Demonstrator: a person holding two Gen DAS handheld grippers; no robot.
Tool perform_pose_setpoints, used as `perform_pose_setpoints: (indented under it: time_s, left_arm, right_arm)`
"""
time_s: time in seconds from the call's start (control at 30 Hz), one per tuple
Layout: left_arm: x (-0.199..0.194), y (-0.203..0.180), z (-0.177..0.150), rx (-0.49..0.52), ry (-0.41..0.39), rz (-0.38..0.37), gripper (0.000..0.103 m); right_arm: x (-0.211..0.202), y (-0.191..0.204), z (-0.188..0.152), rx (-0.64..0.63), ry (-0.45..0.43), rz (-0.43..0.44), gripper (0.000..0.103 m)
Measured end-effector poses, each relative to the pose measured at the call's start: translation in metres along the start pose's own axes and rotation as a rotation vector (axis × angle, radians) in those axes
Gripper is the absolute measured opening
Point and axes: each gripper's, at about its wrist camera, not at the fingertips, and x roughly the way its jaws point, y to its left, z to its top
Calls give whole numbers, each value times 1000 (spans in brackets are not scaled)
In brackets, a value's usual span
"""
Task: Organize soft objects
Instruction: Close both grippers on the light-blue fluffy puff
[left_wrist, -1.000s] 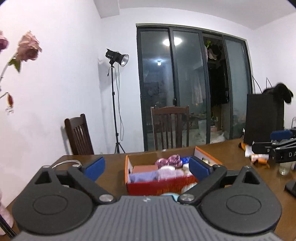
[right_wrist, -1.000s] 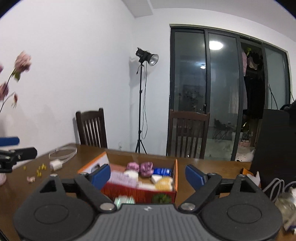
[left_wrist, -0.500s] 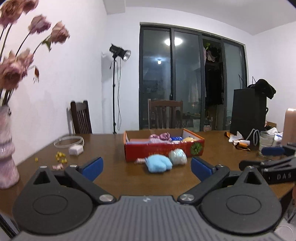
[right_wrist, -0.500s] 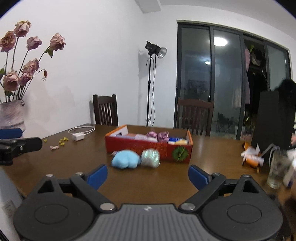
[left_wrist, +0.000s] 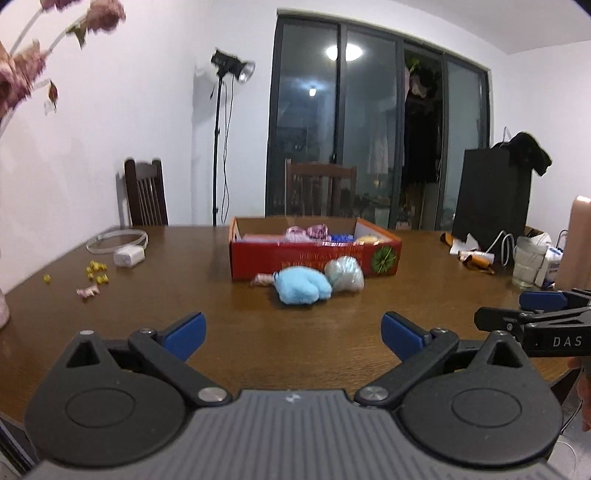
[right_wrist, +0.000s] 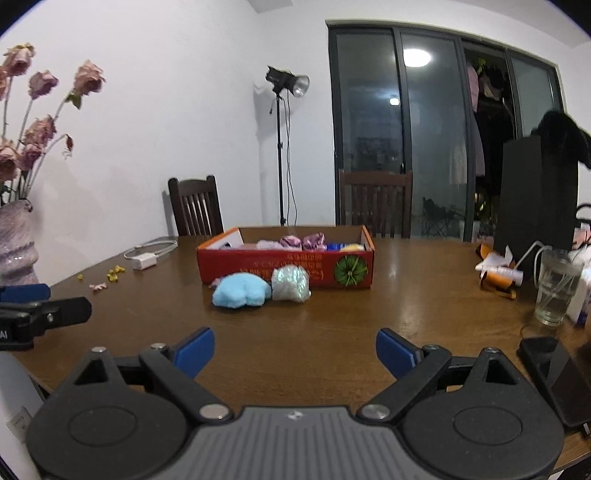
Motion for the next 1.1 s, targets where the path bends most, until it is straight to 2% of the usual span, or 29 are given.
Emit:
perform_pose_setpoints:
  time_s: [0.1, 0.23, 0.4, 0.57, 0.63, 0.73, 0.8, 0.87, 0.93, 1.0, 1.03, 1.1]
  left_arm:
    - [22, 1, 1, 3, 22, 1, 103]
    - [59, 4, 6, -7, 48, -21, 103]
    - [116, 16, 20, -83, 100, -48, 102]
    - [179, 33, 43, -124, 119, -77, 91]
    - [202, 39, 49, -139, 143, -93, 76]
    - [238, 50, 51, -199, 199, -155, 61]
    - [255, 57, 48, -245, 247, -171, 55]
    - [267, 67, 43, -306, 295, -173, 53]
    - [273, 75, 38, -359, 320, -206, 42]
    - [276, 81, 34, -399, 334, -225, 39]
    - [277, 82, 33, -407, 336, -244, 32]
    - [276, 81, 33, -397, 333, -255, 31]
  right_arm:
    - [19, -4, 1, 15, 29, -3, 92]
    - [52, -7, 4, 26, 107, 45, 69]
    - [102, -6, 13, 54, 148, 91, 65]
    - [165, -6, 32, 112, 174, 156, 60]
    - [194, -1, 39, 110, 190, 185, 56]
    - [232, 6, 48, 131, 211, 219, 55]
    - [253, 8, 51, 159, 234, 235, 55]
    - [270, 10, 51, 180, 266, 249, 53]
    - [281, 13, 49, 187, 282, 254, 51]
    - [286, 14, 47, 202, 288, 272, 48]
    - [287, 13, 46, 211, 291, 279, 42]
    - [290, 11, 45, 232, 294, 315, 32]
